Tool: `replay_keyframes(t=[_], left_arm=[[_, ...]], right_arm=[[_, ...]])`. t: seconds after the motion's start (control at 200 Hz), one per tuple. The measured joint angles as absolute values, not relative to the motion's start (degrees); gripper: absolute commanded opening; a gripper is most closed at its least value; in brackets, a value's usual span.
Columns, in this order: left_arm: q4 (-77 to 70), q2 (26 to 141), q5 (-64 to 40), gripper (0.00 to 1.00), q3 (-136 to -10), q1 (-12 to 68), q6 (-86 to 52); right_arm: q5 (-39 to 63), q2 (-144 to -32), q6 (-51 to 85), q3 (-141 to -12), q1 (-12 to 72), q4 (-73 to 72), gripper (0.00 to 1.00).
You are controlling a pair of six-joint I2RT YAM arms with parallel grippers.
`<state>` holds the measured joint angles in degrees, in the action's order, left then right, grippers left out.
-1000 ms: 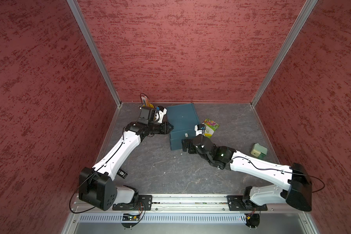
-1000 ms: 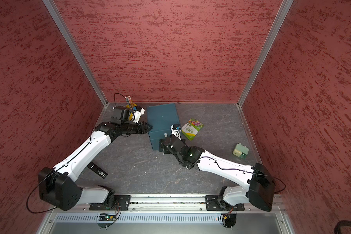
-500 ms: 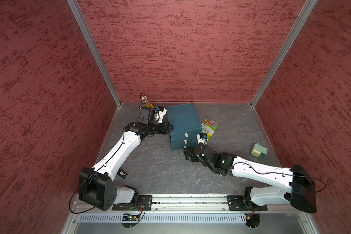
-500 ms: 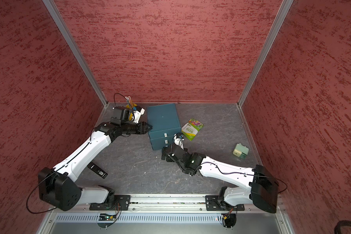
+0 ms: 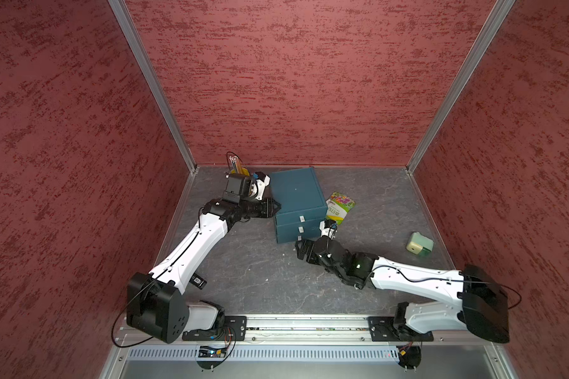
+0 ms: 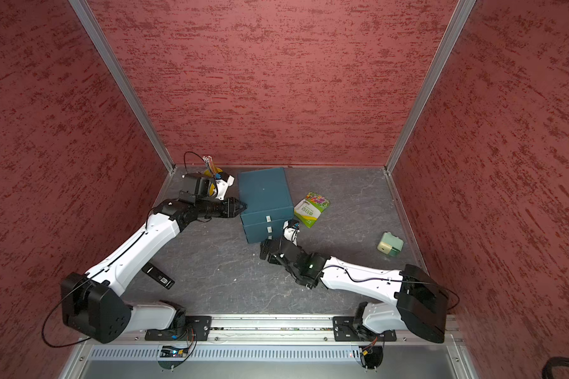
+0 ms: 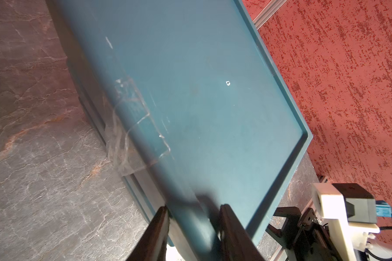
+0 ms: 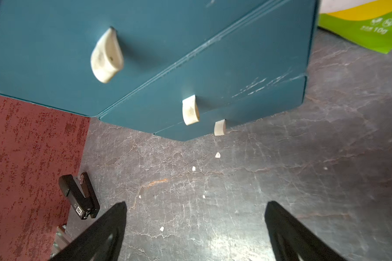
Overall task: Take the seed bags out of the drawer
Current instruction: Open the drawer in the storage box.
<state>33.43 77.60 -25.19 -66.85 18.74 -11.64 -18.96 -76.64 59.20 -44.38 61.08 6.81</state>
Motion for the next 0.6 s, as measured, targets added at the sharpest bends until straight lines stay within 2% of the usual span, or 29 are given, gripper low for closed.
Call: replay_keyframes(t=[0.421, 0.601], left_arm=[[32.9, 77.6, -25.4, 0.37, -66.5, 18.7, -11.5], [32.9, 77.5, -25.4, 0.37, -66.5, 18.7, -11.5]], right_arm=[[-18.6, -80.5, 62.2, -42.1, 60.8, -3.3, 0.98], [-18.6, -82.0, 63.3, -41.8, 59.8, -6.6, 0.91]])
